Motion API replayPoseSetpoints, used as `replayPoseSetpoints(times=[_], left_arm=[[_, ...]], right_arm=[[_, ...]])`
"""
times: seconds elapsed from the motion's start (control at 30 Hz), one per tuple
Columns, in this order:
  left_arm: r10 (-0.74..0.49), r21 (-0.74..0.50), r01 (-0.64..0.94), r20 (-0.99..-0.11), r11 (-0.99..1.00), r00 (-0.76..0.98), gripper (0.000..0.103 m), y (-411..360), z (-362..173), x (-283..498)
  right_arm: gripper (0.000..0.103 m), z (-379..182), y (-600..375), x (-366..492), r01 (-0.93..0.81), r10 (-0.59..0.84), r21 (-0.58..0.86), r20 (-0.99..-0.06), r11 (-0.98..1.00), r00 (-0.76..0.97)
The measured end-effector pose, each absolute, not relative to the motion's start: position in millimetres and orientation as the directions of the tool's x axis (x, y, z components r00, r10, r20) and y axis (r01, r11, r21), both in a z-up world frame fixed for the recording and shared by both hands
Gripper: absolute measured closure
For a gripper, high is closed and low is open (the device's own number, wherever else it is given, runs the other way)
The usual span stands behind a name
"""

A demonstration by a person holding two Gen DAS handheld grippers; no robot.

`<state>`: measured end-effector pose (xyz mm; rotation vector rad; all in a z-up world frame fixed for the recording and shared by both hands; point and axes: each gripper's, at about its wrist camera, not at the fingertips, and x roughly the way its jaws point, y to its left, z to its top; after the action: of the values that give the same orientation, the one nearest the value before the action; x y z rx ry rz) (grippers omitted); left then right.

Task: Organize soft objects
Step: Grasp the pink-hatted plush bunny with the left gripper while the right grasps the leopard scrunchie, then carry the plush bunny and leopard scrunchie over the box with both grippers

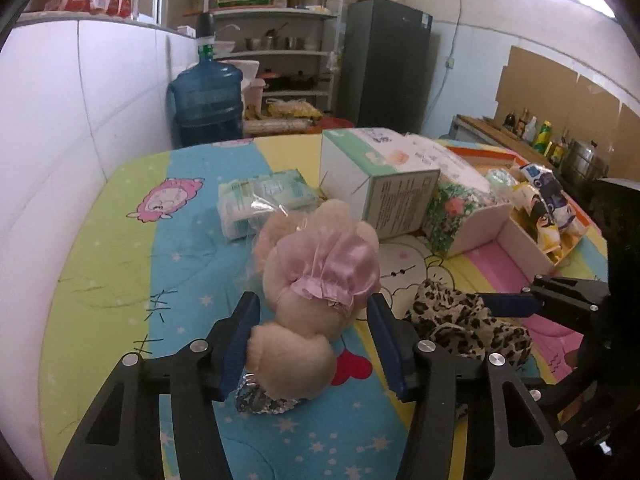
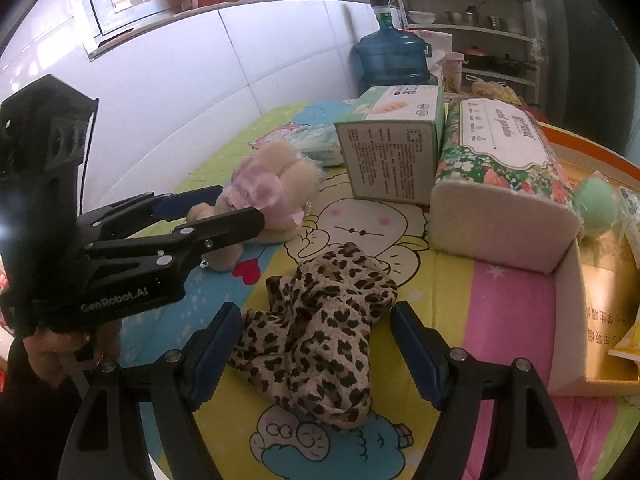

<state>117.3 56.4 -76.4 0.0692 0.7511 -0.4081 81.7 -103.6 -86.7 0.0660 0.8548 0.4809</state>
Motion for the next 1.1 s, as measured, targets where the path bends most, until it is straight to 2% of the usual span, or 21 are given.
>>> replayPoseSetpoints(times=[0.1,0.2,0.23,0.27,0.33,0.37,0.4,0.47,0.7,1.1], left_arm=[[-0.336,-0.086,0.386,-0.684,0.918,0.648,0.046,56.7,-77.9,118.7],[-0.343,-0.113,0.397,-0.742,0.911,0.576,0.047,53.2,-91.0,126.4],[-0.317,-0.095,0.382,-0.752,0.919,0.577,0.052,52.6,-93.8,126.4],[-0.301,-0.077,0.370,-0.744,0.926,0.596,0.061,53.0,-92.0,123.7],[-0.331,-0.103,0.382,-0.727,0.918,0.601,0.063,55.2,-88.8,120.5],[-0.340,-0.116,0.379,-0.722,0.918,0.603,0.064,56.3,-89.1,118.8],[-0.337,-0.118,0.370,-0.718,0.922,0.609,0.064,57.0,-90.0,116.3],[-0.346,-0.132,0.365,-0.706,0.921,0.618,0.064,58.1,-88.3,112.5],[-0.366,-0.169,0.342,-0.644,0.924,0.671,0.064,63.1,-78.3,89.9],[-0.336,-0.152,0.306,-0.565,0.940,0.753,0.064,63.0,-48.5,62.4]], right_arm=[[0.026,-87.6,-102.2,78.6,-0.385,0.431,0.239,-0.709,0.892,0.558],[0.026,-88.6,-102.2,74.7,-0.386,0.431,0.238,-0.708,0.891,0.559],[0.026,-88.7,-102.0,74.6,-0.386,0.432,0.239,-0.708,0.891,0.558],[0.026,-88.8,-102.2,73.4,-0.387,0.433,0.240,-0.708,0.890,0.557],[0.028,-89.2,-103.5,71.3,-0.391,0.441,0.246,-0.705,0.887,0.556],[0.035,-89.1,-104.9,70.6,-0.390,0.445,0.253,-0.701,0.886,0.557],[0.049,-89.1,-105.7,69.3,-0.390,0.451,0.260,-0.699,0.883,0.555],[0.063,-89.2,-107.9,67.0,-0.389,0.461,0.274,-0.694,0.879,0.553],[0.077,-80.3,-111.3,59.0,-0.406,0.473,0.272,-0.675,0.873,0.566],[0.083,-61.1,-126.7,49.7,-0.408,0.504,0.304,-0.616,0.861,0.605]])
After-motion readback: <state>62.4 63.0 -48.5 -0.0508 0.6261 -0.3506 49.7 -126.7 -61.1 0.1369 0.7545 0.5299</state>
